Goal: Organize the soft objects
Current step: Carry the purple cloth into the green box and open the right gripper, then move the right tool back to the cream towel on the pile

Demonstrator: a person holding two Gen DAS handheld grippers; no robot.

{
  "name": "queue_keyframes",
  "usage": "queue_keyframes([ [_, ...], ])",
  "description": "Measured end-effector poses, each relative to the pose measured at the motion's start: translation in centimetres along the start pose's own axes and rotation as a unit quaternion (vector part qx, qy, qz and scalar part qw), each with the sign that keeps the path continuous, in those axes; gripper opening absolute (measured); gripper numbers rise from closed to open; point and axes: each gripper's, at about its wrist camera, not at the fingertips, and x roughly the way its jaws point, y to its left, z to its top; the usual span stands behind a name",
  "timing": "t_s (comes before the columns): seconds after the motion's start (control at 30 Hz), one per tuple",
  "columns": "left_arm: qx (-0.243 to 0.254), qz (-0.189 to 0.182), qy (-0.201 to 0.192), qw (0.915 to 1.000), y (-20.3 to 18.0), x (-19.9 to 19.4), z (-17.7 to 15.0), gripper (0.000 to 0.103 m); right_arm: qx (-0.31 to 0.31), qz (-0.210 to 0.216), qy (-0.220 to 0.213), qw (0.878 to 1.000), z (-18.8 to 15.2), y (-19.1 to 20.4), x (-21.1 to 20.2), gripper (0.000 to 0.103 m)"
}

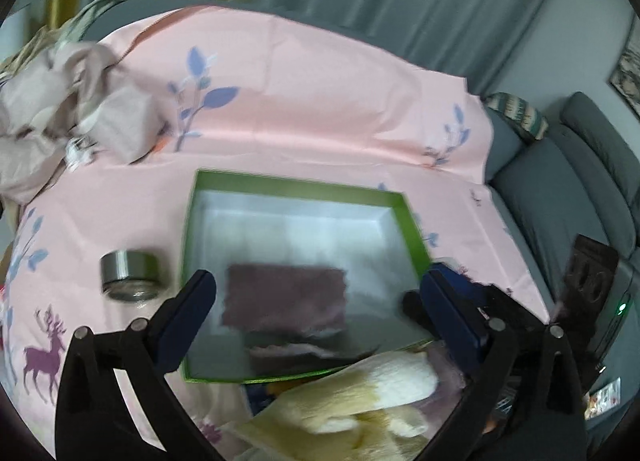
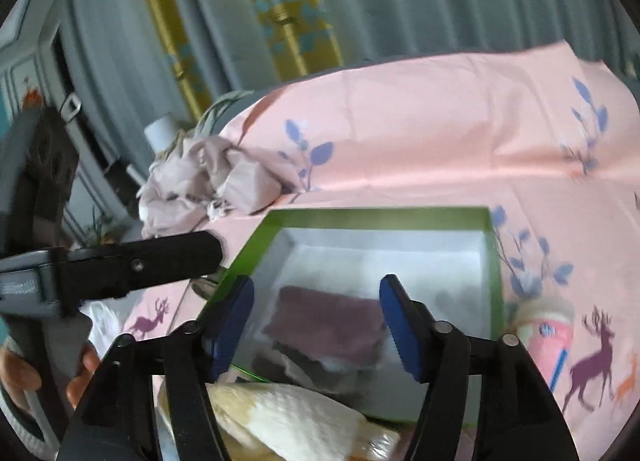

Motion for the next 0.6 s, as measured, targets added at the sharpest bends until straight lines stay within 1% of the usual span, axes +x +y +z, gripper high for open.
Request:
queue_keyframes([
  [0.1,0.001,0.018,0.001,0.9998,0.5,-0.9,-1.1,0.102,0.014,0.000,-0.001,1.000,-0.7,-1.1,-1.3,0.066],
  [0.3,-0.001,0.031,-0.007,0.9995,1.3,-3.6,-4.1,0.102,0.036,0.009,-0.003,0.999,-3.3,-1.9,-5.2,0.066],
  [0.4,-0.001,0.036,-0.008,0.9993,1.5,-4.9,-6.0,0.102,0.044,0.016,-0.002,0.999,-4.9,-1.9,-6.7,0.066],
  [0.6,0.011,0.058,-0.019,0.9981,1.0,-7.5,-10.2,0.102,0.041,0.023,0.003,0.999,-8.4,-1.1,-9.6,0.067],
])
